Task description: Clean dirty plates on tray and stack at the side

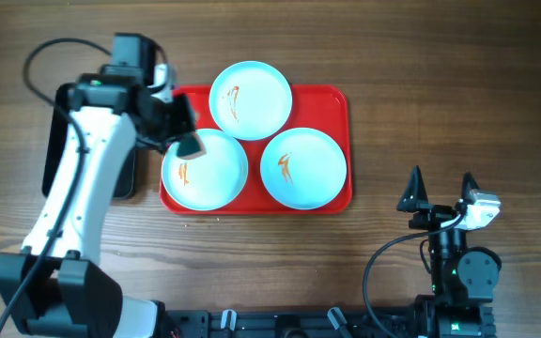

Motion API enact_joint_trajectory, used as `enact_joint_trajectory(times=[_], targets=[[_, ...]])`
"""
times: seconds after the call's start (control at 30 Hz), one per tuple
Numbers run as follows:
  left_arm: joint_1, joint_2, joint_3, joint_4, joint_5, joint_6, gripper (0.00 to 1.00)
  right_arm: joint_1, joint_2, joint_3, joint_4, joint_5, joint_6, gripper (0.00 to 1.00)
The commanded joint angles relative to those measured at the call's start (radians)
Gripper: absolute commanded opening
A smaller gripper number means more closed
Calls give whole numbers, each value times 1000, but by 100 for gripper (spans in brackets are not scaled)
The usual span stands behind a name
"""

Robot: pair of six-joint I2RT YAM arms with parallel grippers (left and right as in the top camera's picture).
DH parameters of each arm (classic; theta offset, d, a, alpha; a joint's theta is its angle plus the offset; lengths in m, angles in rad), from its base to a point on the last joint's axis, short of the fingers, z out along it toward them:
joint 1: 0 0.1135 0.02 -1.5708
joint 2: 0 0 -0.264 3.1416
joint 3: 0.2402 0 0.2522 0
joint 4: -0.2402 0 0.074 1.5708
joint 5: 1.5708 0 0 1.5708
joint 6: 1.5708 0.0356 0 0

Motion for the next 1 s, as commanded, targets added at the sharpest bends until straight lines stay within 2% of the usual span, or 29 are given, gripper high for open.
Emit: enact_joint_trajectory(times=[0.0, 0.17, 0.2, 0.3, 0.33, 0.37, 0.4, 0.47, 0.5, 0.57, 0.67, 0.73, 0.8, 0.83, 0.9, 0.97], targets=[[-56, 7, -118, 85, 4, -108, 4, -3, -5, -1, 3, 18, -13, 100], [-76, 20, -291, 253, 5, -136, 4, -3, -5, -1, 15, 19, -6, 100], [-76, 22, -375, 363, 4, -135, 4, -3, -5, -1, 66, -132, 320, 100], [-76, 29, -426, 442, 0, -135, 4, -3, -5, -1, 15, -249, 741, 100], [-76, 33, -439, 464, -5, -135, 4, -3, -2, -1, 18, -275, 1014, 100], [-76, 38, -446, 474, -11, -136, 4, -3, -1, -1, 45, -307, 1136, 100], [-76, 43, -446, 475, -20, -136, 4, -3, 0, -1, 165, -371, 1121, 99], [-76, 50, -446, 476, -44, -136, 4, -3, 18, 8, 386, -454, 988, 100], [-76, 51, -446, 476, -56, -136, 4, -3, 37, 34, 406, -479, 974, 100], [-76, 51, -446, 476, -99, -136, 4, -3, 136, 156, 298, -548, 936, 99], [-76, 51, -446, 476, -122, -137, 4, -3, 407, 403, 181, -728, 720, 100], [-75, 51, -446, 476, -138, -159, 4, -3, 627, 598, 63, -870, 579, 100], [-74, 51, -446, 476, -154, -190, 4, 13, 916, 874, -175, -1035, 364, 100], [-74, 51, -446, 476, -154, -190, 4, 27, 999, 965, -277, -1056, 293, 99], [-74, 51, -446, 472, -154, -189, 4, 101, 1224, 1218, -591, -999, 80, 99], [-74, 51, -446, 466, -154, -188, 4, 229, 1431, 1455, -848, -778, -50, 100]])
